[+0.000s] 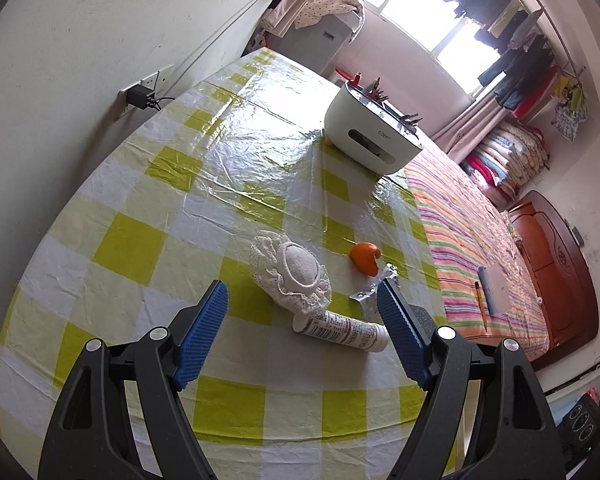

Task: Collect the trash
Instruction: 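Move both tools back over the table toward the lace cap and spray can, then grasp the white spray can with the right tool while left tool grasps the lace cap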

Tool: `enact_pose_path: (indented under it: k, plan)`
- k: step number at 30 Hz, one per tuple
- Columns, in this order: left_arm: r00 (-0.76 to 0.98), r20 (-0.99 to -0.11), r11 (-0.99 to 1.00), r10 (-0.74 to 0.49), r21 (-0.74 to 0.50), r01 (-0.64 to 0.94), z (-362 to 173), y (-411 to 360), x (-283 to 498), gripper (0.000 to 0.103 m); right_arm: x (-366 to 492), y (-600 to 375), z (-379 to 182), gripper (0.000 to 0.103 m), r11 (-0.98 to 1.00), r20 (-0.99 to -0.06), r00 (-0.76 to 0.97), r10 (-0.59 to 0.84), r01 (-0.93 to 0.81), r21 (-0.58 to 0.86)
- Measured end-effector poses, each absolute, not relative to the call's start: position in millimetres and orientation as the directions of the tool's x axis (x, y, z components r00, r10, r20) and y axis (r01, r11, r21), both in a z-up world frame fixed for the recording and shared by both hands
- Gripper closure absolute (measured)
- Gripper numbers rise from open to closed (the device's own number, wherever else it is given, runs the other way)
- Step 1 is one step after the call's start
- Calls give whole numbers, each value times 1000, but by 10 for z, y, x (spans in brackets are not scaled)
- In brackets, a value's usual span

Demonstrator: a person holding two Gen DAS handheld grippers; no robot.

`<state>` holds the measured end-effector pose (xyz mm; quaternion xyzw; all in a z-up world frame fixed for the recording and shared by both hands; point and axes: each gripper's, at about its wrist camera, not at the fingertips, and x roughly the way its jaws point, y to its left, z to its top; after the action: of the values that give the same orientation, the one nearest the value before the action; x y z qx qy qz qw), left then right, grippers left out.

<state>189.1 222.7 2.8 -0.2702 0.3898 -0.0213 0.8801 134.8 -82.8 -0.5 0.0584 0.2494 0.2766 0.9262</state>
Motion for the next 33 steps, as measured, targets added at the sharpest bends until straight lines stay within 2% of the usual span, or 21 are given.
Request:
enact_pose_path:
  k: [2,5,9,14,33]
  plan:
    - [686,-680,848,-261,-500,-174,42,2235,1930,27,1379,-619,-12,37,824,-453,699,553,-541,171]
    - [695,-673,862,-252,-483,-155,141,2252,1976,27,1454,-428,-75,37,760,-499,609,616,-625,175]
    - [698,-678,882,-232,-449,-144,174,2299,2093,27,1616,-171,-181,37,725,-569,554,608,-680,112]
    - [668,-689,849,-280,-502,-162,3,2419,2254,27,1882,18,-288,37,671,-618,470,631,-730,131]
    - [605,-748,865,-272,-466,-187,-352,2260,2613,27,2493,421,-585,37,632,-698,390,601,-767,116]
